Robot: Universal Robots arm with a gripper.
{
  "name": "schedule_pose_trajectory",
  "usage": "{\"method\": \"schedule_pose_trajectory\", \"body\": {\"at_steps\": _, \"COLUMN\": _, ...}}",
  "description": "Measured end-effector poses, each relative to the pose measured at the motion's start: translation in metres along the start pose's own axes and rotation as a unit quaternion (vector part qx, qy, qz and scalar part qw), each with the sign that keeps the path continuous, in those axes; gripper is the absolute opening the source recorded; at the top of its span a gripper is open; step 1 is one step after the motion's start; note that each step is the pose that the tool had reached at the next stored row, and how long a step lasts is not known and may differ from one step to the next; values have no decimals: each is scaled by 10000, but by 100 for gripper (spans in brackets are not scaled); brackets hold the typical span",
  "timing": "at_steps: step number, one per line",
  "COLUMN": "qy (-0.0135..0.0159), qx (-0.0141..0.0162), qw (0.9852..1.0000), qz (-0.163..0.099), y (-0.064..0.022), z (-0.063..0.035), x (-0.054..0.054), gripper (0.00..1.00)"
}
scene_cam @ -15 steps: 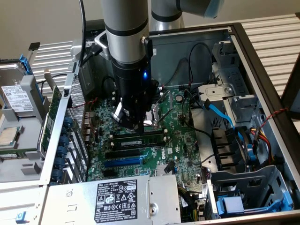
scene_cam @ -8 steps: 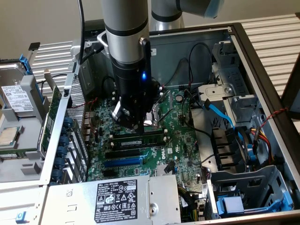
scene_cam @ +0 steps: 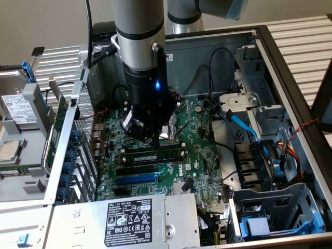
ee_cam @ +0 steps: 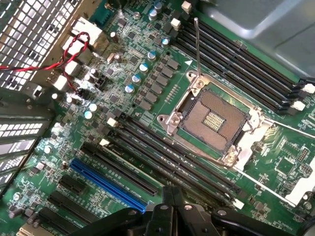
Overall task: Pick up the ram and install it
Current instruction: 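Press down the ram until it locks into place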
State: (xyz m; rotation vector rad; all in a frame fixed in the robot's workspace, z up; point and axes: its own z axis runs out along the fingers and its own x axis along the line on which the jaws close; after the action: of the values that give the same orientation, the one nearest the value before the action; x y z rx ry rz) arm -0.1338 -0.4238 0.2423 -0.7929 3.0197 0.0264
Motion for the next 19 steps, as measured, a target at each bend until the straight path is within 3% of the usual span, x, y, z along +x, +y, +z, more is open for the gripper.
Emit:
{"method": "schedule_pose_trajectory", "body": {"at_steps": 9, "qy": -7, "qx": 13, "qw": 9984, "qz": 572, "y": 0, "z": 0, "x": 0, "gripper": 11}}
{"method": "schedule_pose_trajectory", "body": {"at_steps": 14, "qy": -10, "qx": 21, "qw": 9960, "qz": 895, "y": 0, "z": 0, "x": 0, "gripper": 11}}
{"method": "schedule_pose_trajectory", "body": {"at_steps": 19, "qy": -14, "qx": 28, "qw": 9927, "qz": 1209, "y": 0, "z": 0, "x": 0, "gripper": 11}}
